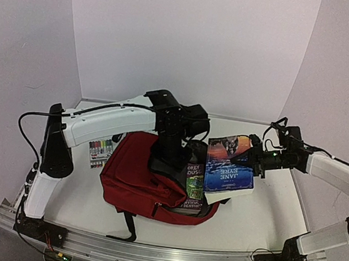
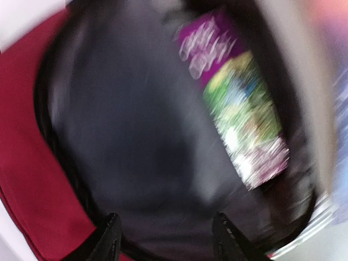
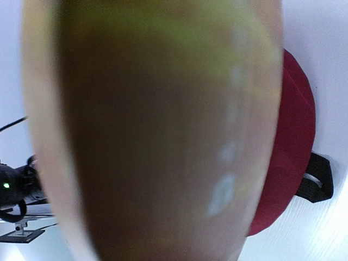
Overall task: Pack the student bag
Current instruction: Place the book in the student bag.
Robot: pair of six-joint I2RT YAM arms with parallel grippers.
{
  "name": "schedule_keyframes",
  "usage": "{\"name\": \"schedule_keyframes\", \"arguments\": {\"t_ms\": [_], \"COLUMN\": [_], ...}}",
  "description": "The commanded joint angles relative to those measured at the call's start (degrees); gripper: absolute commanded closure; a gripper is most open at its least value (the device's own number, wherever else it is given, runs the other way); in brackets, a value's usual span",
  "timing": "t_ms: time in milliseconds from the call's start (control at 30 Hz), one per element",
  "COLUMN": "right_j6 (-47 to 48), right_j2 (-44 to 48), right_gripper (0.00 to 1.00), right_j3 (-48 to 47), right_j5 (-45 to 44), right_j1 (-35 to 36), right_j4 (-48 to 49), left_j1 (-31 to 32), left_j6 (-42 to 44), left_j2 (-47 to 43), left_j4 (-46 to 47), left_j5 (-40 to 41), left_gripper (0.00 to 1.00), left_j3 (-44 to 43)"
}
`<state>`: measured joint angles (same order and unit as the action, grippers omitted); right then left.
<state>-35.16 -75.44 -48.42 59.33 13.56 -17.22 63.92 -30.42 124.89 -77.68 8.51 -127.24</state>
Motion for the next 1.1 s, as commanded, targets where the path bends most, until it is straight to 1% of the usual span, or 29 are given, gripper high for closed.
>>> {"name": "schedule_keyframes", "arguments": {"t_ms": [0, 33, 100, 133, 200, 233, 300, 333, 433, 467, 533, 600, 667, 767, 933, 1067], "right_j6": [3.91, 4.72, 6.47, 7.1, 8.18, 8.44, 8.98, 9.2, 9.68, 9.7, 9.72, 9.76, 9.71, 9.36, 8.55, 7.42], "right_j2": [1.16, 1.06, 0.56, 0.29, 0.04, 0.09, 0.4, 0.55, 0.61, 0.57, 0.23, -0.2, -0.55, -1.21, -2.11, -2.29], "right_gripper": [1.0, 1.0, 1.0, 1.0, 1.0, 1.0, 1.0, 1.0, 1.0, 1.0, 1.0, 1.0, 1.0, 1.0, 1.0, 1.0], "right_j3": [-4.63, -4.99, -5.61, -5.93, -6.55, -6.95, -7.55, -7.76, -7.99, -7.95, -8.03, -8.26, -8.68, -9.73, -11.15, -11.33], "right_j5": [3.05, 2.52, 2.07, 2.02, 2.33, 2.56, 3.15, 3.5, 4.36, 4.63, 5.02, 5.46, 5.83, 6.06, 6.2, 5.94], "right_j1": [0.2, 0.2, 0.2, 0.21, 0.22, 0.21, 0.2, 0.2, 0.2, 0.23, 0.27, 0.32, 0.32, 0.26, 0.32, 0.26], "right_j4": [1.51, 0.45, -1.63, -2.28, -3.5, -3.69, -3.93, -3.96, -3.96, -3.96, -3.96, -3.95, -3.85, -3.7, -3.04, -2.23], "left_j1": [0.0, -0.03, -0.02, -0.02, -0.21, -0.52, -1.8, -2.58, -4.72, -5.34, -6.77, -8.14, -9.01, -9.67, -10.18, -10.24], "left_j6": [-1.27, -1.56, -2.1, -2.89, -7.63, -10.17, -15.83, -18.5, -25.24, -27.27, -31.01, -33.01, -33.33, -32.63, -34.29, -34.09], "left_j2": [4.74, 5.5, 6.66, 6.68, 5.32, 3.74, -1.04, -4.25, -13.25, -15.84, -20.81, -23.75, -24.72, -23.97, -21.27, -19.16], "left_j4": [-8.64, -8.65, -8.16, -8.22, -8.64, -8.01, -4.7, -1.82, 7.56, 11.35, 17.3, 22.82, 26.27, 29.53, 32.42, 31.36], "left_j5": [3.72, 3.84, 2.68, 2.72, 4.25, 4.75, 4.34, 3.6, -0.98, -2.49, -5.59, -8.05, -9.77, -12.01, -14.98, -15.97], "left_gripper": [0.36, 0.33, 0.29, 0.27, 0.21, 0.19, 0.17, 0.18, 0.19, 0.19, 0.19, 0.18, 0.17, 0.16, 0.21, 0.26], "left_j3": [-13.66, -15.94, -16.71, -16.27, -14.59, -12.02, -4.8, 0.41, 15.04, 20.37, 27.95, 34.77, 37.38, 38.48, 38.64, 36.85]}}
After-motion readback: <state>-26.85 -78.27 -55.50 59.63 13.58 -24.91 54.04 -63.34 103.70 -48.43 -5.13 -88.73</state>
